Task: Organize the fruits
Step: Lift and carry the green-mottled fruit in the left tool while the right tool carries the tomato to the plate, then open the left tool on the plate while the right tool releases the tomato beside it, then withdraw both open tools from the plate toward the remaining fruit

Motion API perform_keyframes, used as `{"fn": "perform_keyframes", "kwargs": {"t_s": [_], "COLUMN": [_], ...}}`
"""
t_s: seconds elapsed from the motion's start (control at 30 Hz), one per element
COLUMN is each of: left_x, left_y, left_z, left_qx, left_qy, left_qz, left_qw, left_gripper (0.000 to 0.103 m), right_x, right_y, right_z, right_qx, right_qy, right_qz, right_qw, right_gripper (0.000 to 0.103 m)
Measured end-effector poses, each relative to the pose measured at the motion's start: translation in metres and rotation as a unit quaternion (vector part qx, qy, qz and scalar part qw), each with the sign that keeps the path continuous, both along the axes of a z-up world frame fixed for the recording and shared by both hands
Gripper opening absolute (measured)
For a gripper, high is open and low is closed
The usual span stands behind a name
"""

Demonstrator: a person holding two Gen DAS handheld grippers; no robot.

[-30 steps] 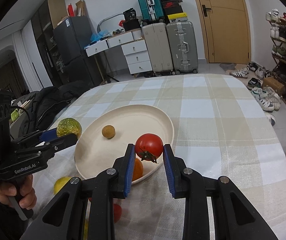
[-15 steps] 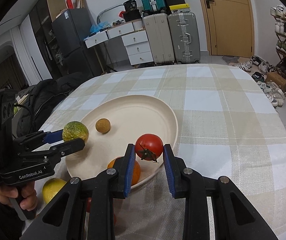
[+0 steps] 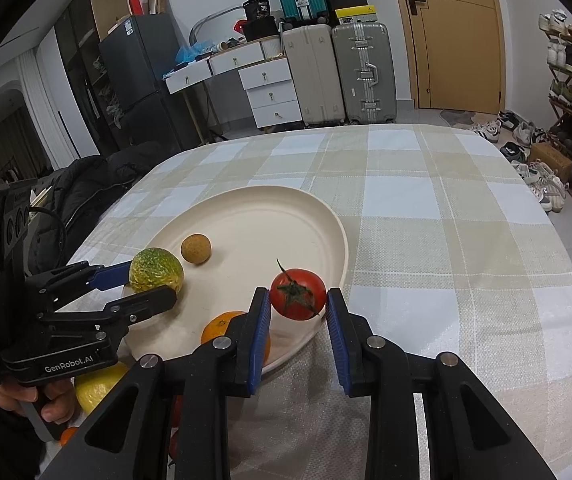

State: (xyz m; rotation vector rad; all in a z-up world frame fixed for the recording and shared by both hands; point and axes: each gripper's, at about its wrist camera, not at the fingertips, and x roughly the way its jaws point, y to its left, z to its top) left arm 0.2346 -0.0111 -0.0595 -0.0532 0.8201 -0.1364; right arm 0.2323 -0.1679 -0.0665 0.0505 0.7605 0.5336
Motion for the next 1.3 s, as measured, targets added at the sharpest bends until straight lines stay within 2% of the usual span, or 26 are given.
{"fn": "perform_keyframes", "kwargs": {"t_s": [0.13,0.2,0.23,0.27,0.3,0.33,0.37,0.43,0.53,1.0,1.3], "left_x": [-0.003,-0.006,-0.008,-0.011,-0.013,-0.017,-0.020,-0.026,-0.038,-0.111,-0.139], "left_y": [0.007,0.011,0.013,0.015,0.017,0.018,0.020,0.023,0.027,0.034,0.023], "left_z": [0.004,0.008,0.011,0.014,0.017,0.020,0.024,0.029,0.037,0.062,0.062], "left_qx": [-0.019,-0.026,-0.029,-0.029,-0.025,-0.022,-0.021,-0.019,-0.017,-0.025,-0.016], "left_qy": [0.000,-0.003,-0.007,-0.011,-0.016,-0.023,-0.030,-0.033,-0.044,-0.066,-0.057], "left_qz": [0.006,0.010,0.011,0.016,0.023,0.031,0.034,0.037,0.044,0.056,0.048], "left_qw": [0.9998,0.9996,0.9995,0.9994,0.9993,0.9990,0.9988,0.9986,0.9979,0.9960,0.9971], "left_gripper": [0.050,0.054,0.061,0.073,0.080,0.086,0.086,0.089,0.102,0.102,0.102], "right_x": [-0.002,-0.004,-0.006,-0.008,-0.010,-0.013,-0.015,-0.022,-0.027,-0.075,-0.098], "right_y": [-0.001,-0.001,-0.001,-0.002,-0.002,-0.002,-0.003,-0.004,-0.005,-0.010,-0.005], "right_z": [0.003,0.006,0.007,0.008,0.010,0.012,0.013,0.016,0.019,0.025,0.026], "right_qx": [-0.006,-0.011,-0.011,-0.012,-0.012,-0.012,-0.011,-0.011,-0.022,-0.035,-0.050], "right_qy": [-0.008,-0.012,-0.013,-0.014,-0.017,-0.023,-0.028,-0.037,-0.031,-0.027,-0.019], "right_qz": [-0.006,-0.007,-0.006,-0.005,-0.005,-0.007,-0.012,-0.019,-0.017,0.008,0.030], "right_qw": [1.000,1.000,1.000,1.000,1.000,1.000,0.999,0.999,0.999,0.999,0.998], "right_gripper": [0.037,0.044,0.052,0.059,0.063,0.077,0.090,0.100,0.102,0.103,0.103]}}
